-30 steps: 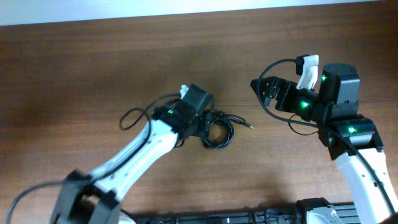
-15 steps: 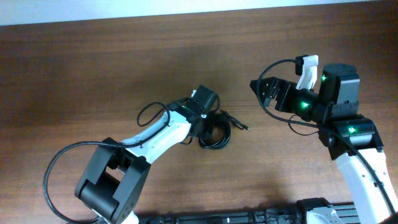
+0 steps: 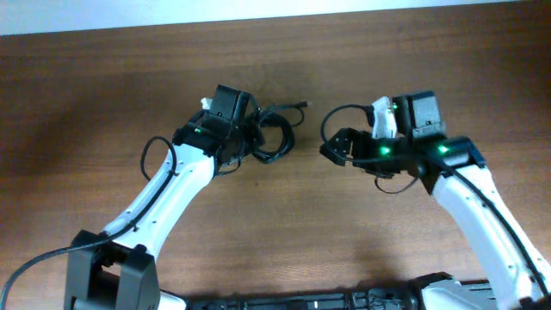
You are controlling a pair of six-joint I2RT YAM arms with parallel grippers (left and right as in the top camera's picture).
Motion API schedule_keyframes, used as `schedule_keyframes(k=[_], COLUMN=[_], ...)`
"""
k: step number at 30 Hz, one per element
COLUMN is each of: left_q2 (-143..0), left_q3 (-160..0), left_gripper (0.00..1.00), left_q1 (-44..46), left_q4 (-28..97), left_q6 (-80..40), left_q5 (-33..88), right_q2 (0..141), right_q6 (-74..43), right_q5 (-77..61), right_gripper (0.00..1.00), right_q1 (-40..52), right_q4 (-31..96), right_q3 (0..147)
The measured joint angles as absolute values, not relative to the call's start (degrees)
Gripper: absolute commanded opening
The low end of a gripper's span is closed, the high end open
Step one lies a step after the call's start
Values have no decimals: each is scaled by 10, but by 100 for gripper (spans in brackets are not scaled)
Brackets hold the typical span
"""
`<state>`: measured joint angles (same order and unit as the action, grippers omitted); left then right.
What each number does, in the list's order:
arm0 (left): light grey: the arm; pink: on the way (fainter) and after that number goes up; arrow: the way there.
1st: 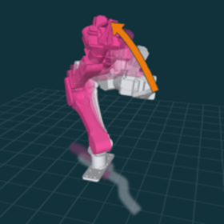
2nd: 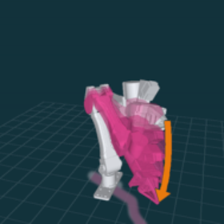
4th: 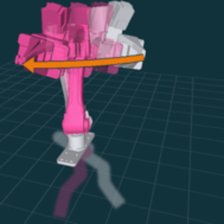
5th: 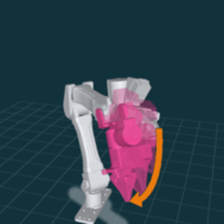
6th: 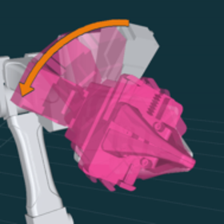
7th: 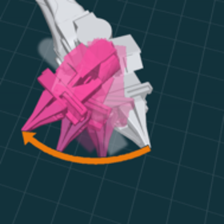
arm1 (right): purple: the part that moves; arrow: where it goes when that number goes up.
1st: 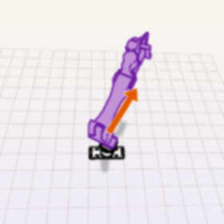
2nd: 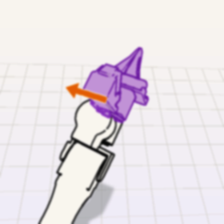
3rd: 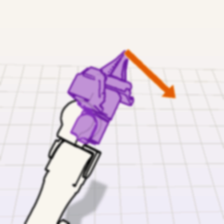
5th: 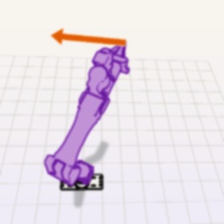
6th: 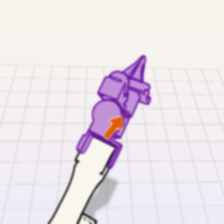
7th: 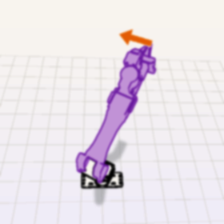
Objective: Untangle cables
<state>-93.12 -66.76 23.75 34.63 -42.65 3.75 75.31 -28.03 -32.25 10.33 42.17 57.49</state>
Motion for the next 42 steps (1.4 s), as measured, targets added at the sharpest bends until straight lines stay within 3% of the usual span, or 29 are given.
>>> schedule_keyframes(k=[3, 6, 7, 11, 16, 22, 24, 27, 30, 36, 42], left_q2=[-925, -924, -922, -901, -901, -896, -894, -894, -892, -883, -883], left_q3=[-668, -668, -668, -668, -668, -668, -668, -668, -668, -668, -669], left_gripper=[0, 0, 0, 0, 0, 0, 0, 0, 0, 0, 0], left_q1=[237, 237, 237, 238, 238, 239, 239, 239, 232, 239, 248], left_q4=[346, 318, 303, 284, 284, 282, 282, 281, 282, 285, 273], left_q6=[-278, -230, -215, -192, -164, -162, -163, -169, -169, -259, -387], left_q5=[91, 135, 162, 197, 240, 317, 338, 372, 375, 227, 152], right_q2=[759, 761, 762, 762, 762, 773, 787, 788, 789, 789, 789], right_q6=[-231, -210, -208, -206, -206, -205, -214, -224, -228, -145, -74], right_q5=[-322, -303, -299, -298, -115, 16, 14, -32, -50, -481, -686], right_gripper=[93, 78, 77, 72, 68, 65, 58, 4, 4, 4, 4], right_q1=[120, 135, 135, 176, 254, 258, 258, 258, 253, 126, 121], right_q4=[351, 342, 342, 334, 321, 316, 315, 275, 282, 273, 248], right_q3=[575, 575, 575, 575, 575, 575, 575, 575, 575, 575, 575])
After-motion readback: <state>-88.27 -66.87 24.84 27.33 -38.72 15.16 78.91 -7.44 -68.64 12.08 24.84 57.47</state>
